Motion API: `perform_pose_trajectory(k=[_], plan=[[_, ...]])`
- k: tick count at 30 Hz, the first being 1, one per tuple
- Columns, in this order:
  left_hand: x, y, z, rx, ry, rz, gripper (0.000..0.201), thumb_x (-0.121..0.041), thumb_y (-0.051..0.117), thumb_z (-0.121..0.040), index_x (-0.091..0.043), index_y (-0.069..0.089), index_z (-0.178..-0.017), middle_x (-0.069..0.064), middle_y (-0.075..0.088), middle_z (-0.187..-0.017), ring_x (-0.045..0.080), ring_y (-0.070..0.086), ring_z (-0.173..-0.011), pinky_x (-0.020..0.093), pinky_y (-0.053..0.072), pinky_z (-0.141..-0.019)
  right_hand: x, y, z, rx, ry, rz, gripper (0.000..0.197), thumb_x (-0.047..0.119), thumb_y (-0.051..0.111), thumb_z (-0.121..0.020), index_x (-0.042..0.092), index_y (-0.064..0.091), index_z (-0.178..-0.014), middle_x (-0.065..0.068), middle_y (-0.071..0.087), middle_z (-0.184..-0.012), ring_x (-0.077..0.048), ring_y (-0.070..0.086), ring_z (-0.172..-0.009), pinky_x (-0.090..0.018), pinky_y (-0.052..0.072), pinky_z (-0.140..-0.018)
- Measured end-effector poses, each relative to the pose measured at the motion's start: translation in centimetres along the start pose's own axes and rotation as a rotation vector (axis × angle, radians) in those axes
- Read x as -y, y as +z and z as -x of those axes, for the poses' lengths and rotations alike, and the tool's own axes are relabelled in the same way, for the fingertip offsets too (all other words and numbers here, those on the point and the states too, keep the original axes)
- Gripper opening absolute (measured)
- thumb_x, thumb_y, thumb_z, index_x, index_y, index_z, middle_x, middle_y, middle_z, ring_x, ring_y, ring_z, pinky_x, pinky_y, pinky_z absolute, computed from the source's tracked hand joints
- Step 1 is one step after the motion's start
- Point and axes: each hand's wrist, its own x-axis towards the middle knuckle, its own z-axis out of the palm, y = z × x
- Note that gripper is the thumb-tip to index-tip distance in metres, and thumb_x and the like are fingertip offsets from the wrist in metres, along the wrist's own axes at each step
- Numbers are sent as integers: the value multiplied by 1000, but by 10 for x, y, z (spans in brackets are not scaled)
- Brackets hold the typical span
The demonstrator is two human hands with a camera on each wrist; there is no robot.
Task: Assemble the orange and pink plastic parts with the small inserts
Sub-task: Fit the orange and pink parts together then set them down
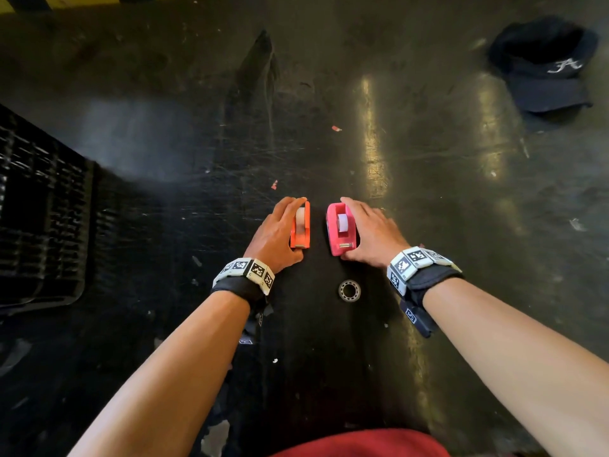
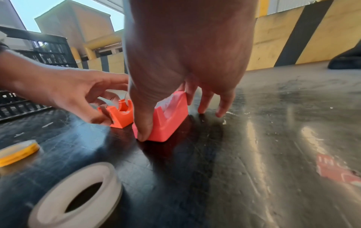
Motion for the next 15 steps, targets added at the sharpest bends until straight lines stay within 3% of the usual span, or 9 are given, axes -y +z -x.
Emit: perform_pose_trajectory(k=[4,6,8,12,15], plan=[[-1,0,1,21,-44,-15,122,-17,90,-71,-32,10,-162,6,15,-170,39,37,-149,57,38,-118,1,-2,1,-18,14,-21,123,39,92,-64,27,17,-161,-2,35,-163,-32,40,-145,-53,37,-114],[-3,-4,3,51,-60,-25,134,-27,94,-66,-40,1,-161,4,6,-172,43,27,-153,65,33,-118,3,-4,4,-44,16,-44,124,41,92,-62,26,19,-160,-2,37,-162,-33,43,-142,-52,39,-113],[-9,-10,5,35,-37,-21,133,-38,94,-64,-42,2,-160,4,1,-173,43,18,-155,69,30,-118,4,-6,8,-71,12,-66,124,43,92,-60,27,20,-160,-3,38,-160,-33,44,-141,-53,40,-112],[-31,-24,6,-140,122,-13,83,-44,84,-76,-33,44,-148,6,18,-170,40,20,-155,67,35,-115,10,-15,17,-121,-44,-77,122,47,91,-60,27,21,-159,-2,39,-159,-32,43,-140,-53,40,-111],[-48,-29,2,-149,177,-55,64,-43,81,-79,-31,57,-137,7,24,-168,39,21,-155,66,35,-115,18,-22,24,-152,-94,-60,121,50,90,-60,27,23,-158,0,39,-158,-32,44,-138,-53,41,-108]])
